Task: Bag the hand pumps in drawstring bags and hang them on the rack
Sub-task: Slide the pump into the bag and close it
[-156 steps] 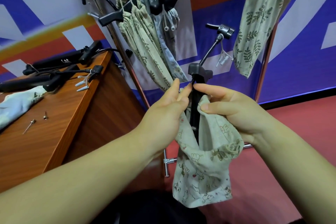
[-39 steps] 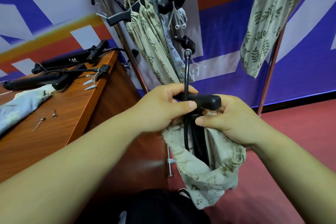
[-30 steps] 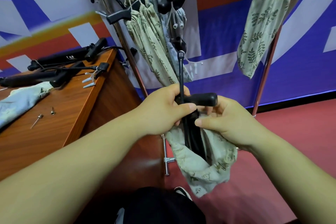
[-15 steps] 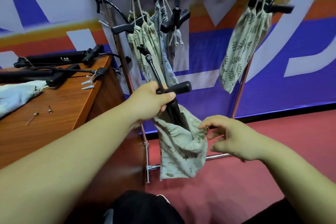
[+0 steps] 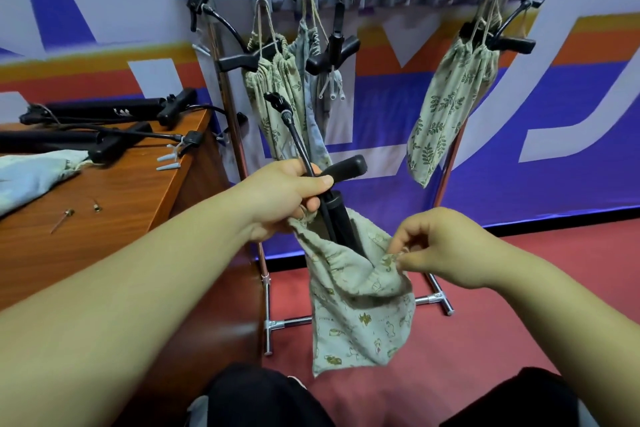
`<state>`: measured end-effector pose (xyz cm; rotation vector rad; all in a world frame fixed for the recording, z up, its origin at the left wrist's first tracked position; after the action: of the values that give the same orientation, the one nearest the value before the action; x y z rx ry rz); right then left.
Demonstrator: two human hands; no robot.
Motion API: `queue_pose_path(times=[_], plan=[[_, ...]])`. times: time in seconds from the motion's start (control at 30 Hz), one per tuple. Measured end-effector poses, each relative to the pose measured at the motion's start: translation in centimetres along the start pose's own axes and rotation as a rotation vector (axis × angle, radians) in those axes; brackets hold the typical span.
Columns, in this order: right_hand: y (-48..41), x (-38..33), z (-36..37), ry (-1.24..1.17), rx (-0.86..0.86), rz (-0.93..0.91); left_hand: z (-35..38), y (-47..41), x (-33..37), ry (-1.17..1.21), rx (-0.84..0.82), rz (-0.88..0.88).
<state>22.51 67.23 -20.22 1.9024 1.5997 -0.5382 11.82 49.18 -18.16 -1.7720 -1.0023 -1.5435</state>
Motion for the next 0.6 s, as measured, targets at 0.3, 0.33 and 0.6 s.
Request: queue_pose_path(times=[0.3, 0.33, 0.6], plan=[[2.1, -3.1, -1.8, -0.182, -0.174, -0.053, 0.4, 0.4, -0.5, -0.088, -0.006, -0.018], [2.4, -3.6, -2.1, -0.179, -0.171, -0.067, 0.4, 0.4, -0.5, -0.083, 0.002, -0.019], [3.8, -6.5, -5.2, -0.073, 0.047, -0.193, 0.8, 0.8, -0.5, -0.027, 0.014, -0.038]])
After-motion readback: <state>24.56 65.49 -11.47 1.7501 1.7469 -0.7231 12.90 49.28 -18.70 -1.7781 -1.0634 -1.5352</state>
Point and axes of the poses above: each hand's wrist, its own y-axis away from the middle knuckle, its own z-axis out of the palm, x = y × z, the point moved 8 cm from there along -y, towards the middle knuckle, and after that the axes turned 12 degrees about z, right-handed, at the moved point
